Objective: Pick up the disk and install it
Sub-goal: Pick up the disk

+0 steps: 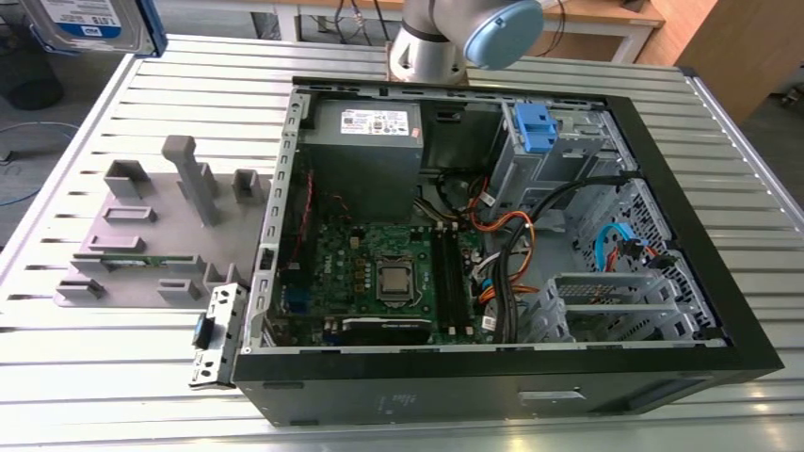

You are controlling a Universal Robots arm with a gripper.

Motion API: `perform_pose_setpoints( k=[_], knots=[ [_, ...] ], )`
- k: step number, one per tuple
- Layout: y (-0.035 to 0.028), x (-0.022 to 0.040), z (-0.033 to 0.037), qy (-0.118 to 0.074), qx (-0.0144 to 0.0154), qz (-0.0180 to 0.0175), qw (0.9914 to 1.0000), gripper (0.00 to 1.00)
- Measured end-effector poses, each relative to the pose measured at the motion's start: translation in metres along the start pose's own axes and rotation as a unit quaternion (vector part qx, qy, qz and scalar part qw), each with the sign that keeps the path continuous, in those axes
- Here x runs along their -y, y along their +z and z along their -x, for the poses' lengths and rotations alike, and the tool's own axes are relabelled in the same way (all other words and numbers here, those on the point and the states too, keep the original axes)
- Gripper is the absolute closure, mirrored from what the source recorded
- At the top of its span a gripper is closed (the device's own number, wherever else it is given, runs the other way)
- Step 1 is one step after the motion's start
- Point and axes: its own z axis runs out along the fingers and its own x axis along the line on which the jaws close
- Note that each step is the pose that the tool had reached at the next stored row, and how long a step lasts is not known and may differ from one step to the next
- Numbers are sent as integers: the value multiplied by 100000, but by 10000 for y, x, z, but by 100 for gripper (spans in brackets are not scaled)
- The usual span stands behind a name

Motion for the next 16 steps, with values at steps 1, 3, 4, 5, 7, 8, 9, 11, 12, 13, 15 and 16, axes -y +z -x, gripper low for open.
perform_pose_setpoints(
  k=[1, 3, 4, 5, 7, 8, 9, 11, 12, 13, 15, 16],
  knots=[
    [0, 37, 1, 0, 1, -2, 100000, 65],
    [-13, 52, 2, -2, -1, 4, 100000, 65],
    [-14, 52, 2, -2, -2, 3, 100000, 65],
    [-14, 52, 2, -1, -1, 0, 100000, 65],
    [-14, 52, 2, -1, 1, -4, 100000, 65],
    [-14, 52, 2, -2, 0, -3, 100000, 65],
    [-15, 52, 2, 1, 2, -3, 100000, 65],
    [-15, 58, 1, -6, 1, -5, 100000, 65],
    [-15, 68, 2, -11, -2, 3, 100000, 65],
    [-16, 77, 2, -6, -2, 5, 100000, 65],
    [-15, 100, 3, -2, 1, -3, 100000, 65],
    [-16, 113, 3, -4, -1, 3, 100000, 65]
  ],
)
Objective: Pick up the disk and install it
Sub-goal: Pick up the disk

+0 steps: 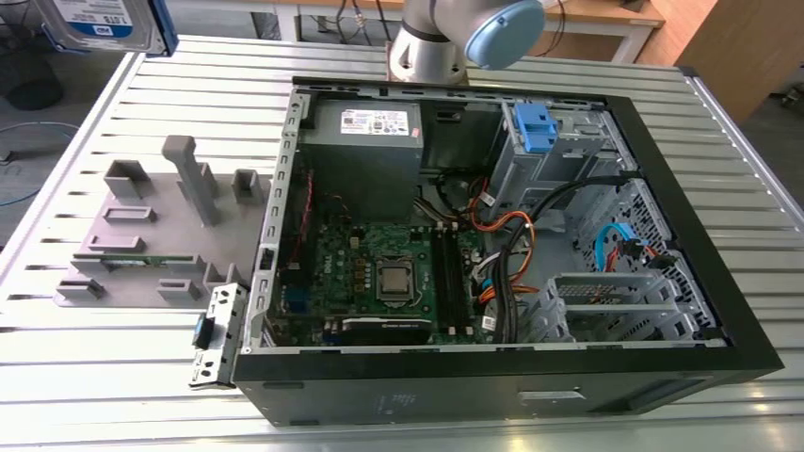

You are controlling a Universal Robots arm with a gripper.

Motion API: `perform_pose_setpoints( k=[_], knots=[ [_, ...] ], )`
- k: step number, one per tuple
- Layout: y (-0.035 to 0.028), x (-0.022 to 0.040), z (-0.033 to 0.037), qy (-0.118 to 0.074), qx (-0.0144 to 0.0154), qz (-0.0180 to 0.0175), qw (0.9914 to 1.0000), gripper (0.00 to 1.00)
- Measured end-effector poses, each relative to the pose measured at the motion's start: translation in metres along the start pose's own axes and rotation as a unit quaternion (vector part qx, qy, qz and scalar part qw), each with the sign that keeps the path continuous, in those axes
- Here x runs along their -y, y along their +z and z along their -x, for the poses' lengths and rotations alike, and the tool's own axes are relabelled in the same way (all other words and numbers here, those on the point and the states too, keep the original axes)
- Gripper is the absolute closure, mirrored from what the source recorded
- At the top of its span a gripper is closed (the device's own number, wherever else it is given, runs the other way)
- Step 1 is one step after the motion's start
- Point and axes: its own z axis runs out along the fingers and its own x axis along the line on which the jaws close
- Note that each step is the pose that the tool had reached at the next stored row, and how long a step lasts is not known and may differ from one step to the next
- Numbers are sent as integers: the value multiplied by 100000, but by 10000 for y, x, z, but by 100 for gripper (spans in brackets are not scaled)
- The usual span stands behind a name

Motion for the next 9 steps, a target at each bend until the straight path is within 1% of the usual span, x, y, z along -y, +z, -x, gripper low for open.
perform_pose_setpoints(
  k=[9],
  knots=[
    [0, 159, 5, 2, 2, -5, 100000, 65]
  ],
)
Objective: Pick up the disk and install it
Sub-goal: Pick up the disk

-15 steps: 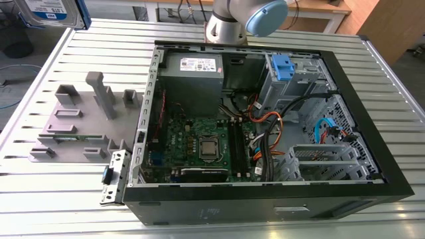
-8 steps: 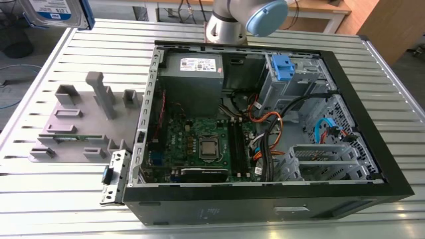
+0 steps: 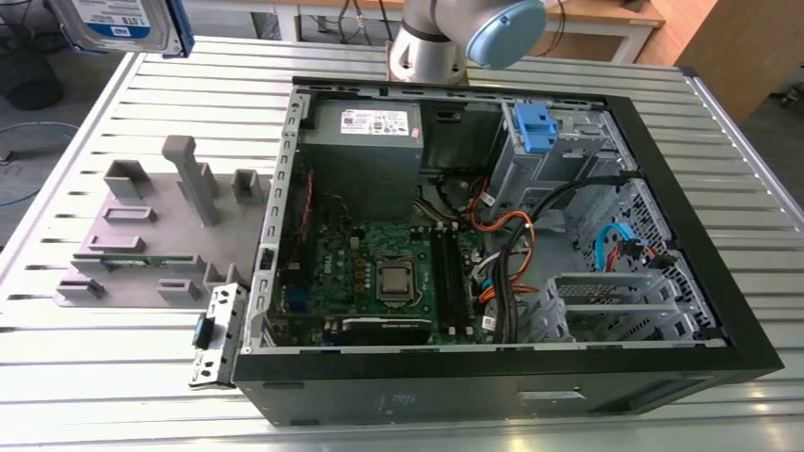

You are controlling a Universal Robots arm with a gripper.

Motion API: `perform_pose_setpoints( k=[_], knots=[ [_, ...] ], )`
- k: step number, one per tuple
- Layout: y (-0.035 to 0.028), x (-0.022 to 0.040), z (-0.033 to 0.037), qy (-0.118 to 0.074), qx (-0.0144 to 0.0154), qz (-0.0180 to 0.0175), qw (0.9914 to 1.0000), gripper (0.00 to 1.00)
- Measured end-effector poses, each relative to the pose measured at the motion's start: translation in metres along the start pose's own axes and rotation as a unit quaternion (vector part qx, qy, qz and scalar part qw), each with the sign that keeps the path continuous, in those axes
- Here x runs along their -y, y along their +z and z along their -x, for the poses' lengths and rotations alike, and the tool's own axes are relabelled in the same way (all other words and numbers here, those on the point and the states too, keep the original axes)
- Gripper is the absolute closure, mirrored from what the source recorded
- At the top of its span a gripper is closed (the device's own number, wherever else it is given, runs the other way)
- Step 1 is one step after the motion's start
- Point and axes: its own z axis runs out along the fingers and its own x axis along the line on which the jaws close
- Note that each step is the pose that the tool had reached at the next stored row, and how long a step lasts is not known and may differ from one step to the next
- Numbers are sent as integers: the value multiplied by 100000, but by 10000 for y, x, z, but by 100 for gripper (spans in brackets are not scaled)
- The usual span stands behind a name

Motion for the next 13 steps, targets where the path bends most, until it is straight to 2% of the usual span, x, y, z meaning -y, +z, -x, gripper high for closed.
perform_pose_setpoints(
  k=[13],
  knots=[
    [-1, 217, 6, 1, 1, -1, 100000, 65]
  ],
)
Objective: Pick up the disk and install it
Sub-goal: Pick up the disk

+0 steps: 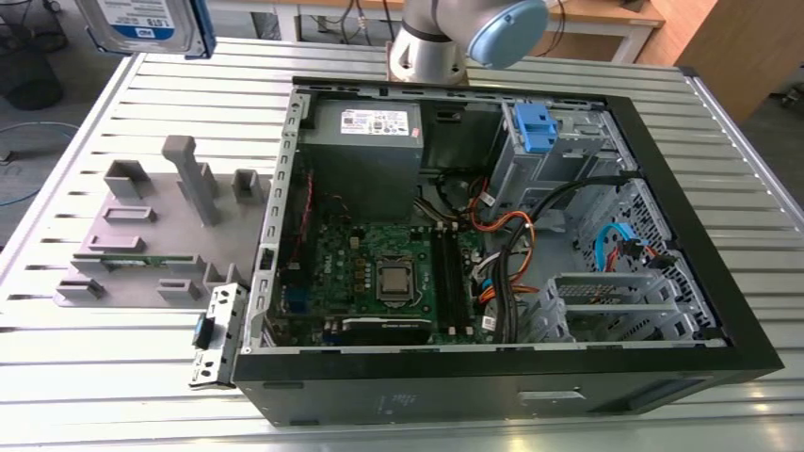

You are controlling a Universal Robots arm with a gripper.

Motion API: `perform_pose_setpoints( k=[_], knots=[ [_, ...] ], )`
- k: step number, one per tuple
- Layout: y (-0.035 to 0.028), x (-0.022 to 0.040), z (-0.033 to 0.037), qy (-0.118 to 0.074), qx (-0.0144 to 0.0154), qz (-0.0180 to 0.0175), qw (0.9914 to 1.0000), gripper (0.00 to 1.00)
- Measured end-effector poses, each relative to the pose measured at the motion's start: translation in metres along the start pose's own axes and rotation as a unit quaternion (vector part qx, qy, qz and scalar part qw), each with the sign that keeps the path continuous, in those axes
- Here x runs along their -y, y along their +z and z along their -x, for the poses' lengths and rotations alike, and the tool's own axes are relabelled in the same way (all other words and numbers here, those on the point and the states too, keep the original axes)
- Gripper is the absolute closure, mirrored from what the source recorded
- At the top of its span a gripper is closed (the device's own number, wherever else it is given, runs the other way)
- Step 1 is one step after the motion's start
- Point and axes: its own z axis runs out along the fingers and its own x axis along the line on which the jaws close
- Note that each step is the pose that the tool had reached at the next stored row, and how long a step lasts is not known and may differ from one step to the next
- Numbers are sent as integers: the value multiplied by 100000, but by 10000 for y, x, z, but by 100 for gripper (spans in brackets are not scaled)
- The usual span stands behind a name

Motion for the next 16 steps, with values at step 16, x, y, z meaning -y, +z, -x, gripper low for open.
perform_pose_setpoints(
  k=[16],
  knots=[
    [-1, 251, 8, -1, -2, 2, 100000, 65]
  ],
)
